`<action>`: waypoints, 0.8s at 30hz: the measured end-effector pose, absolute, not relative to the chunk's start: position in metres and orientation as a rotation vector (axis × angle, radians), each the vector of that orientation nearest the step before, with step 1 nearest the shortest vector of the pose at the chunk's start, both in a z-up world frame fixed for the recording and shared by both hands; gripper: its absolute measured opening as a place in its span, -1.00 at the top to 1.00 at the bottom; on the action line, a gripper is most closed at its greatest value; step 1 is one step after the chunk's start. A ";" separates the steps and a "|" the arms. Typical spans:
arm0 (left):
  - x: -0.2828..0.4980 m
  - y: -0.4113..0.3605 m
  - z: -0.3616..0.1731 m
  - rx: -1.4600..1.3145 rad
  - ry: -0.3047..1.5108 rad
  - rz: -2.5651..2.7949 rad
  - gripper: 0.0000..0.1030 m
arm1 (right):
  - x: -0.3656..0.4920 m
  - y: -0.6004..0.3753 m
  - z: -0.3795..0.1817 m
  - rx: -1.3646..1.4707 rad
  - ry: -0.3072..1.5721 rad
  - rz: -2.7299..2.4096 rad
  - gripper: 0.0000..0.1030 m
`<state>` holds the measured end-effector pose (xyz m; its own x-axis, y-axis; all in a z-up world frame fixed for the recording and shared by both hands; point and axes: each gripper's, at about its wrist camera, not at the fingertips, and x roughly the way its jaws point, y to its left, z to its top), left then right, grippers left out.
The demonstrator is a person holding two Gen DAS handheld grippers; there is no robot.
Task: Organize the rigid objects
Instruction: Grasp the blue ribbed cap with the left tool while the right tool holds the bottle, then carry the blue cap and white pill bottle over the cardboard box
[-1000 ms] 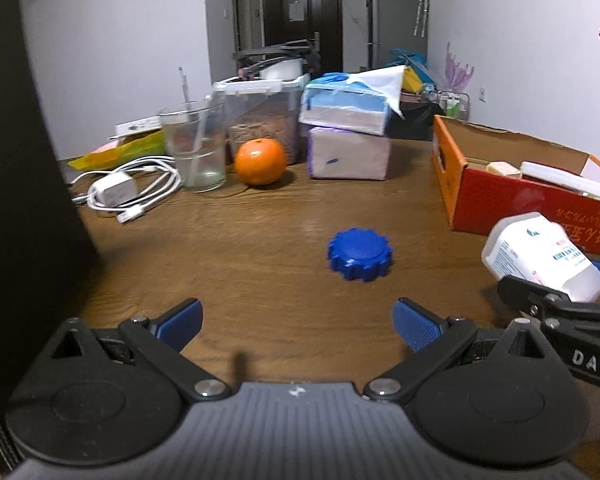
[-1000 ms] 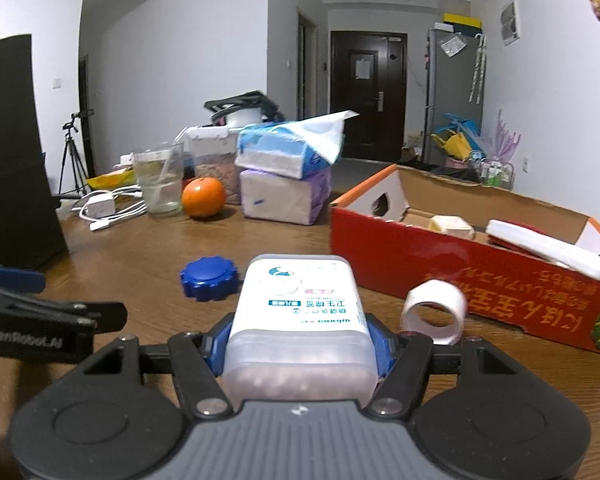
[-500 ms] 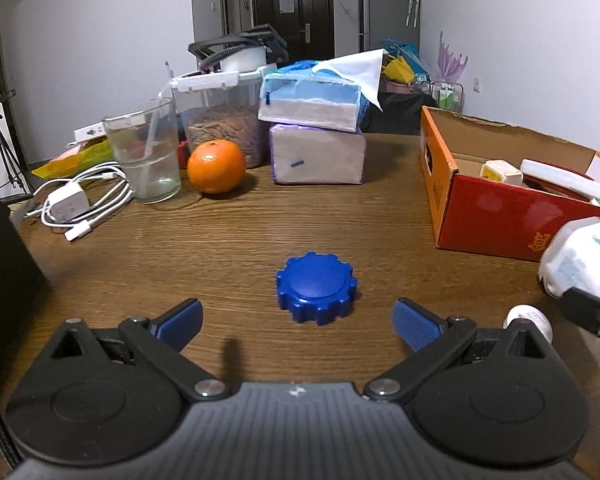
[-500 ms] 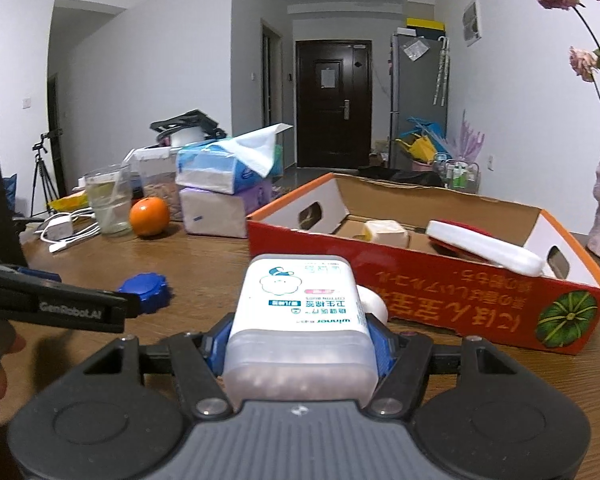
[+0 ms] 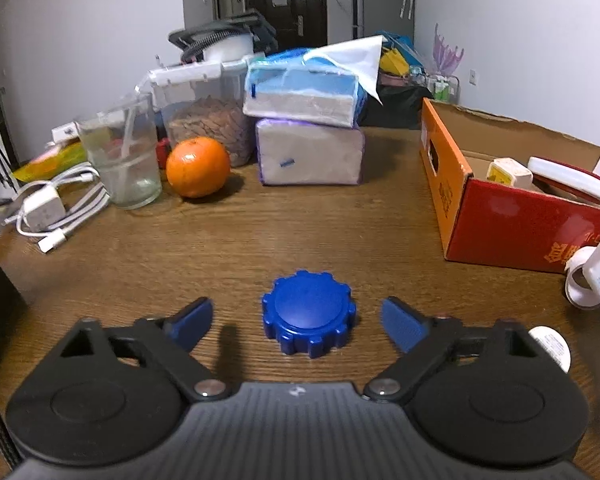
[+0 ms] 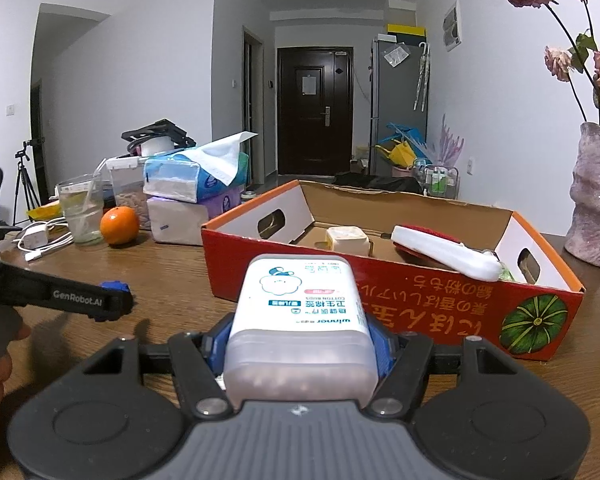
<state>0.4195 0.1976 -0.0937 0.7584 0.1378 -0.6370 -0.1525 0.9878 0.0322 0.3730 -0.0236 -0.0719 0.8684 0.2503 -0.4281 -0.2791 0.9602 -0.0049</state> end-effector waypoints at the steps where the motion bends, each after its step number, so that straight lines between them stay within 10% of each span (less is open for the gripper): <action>1: 0.421 0.198 -0.095 -0.027 0.705 0.149 -0.36 | 0.373 -0.023 -0.072 -0.070 0.437 0.277 -0.26; 4: 0.421 0.200 -0.096 -0.042 0.714 0.132 -0.03 | 0.372 -0.022 -0.073 -0.074 0.435 0.278 -0.26; 24: 0.379 0.185 -0.078 -0.059 0.627 0.128 -0.03 | 0.358 -0.022 -0.068 -0.078 0.398 0.300 -0.26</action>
<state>0.3786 0.1852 -0.0782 0.8022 0.1012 -0.5884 -0.1372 0.9904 -0.0166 0.3575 -0.0219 -0.0683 0.8786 0.2721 -0.3925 -0.3025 0.9530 -0.0166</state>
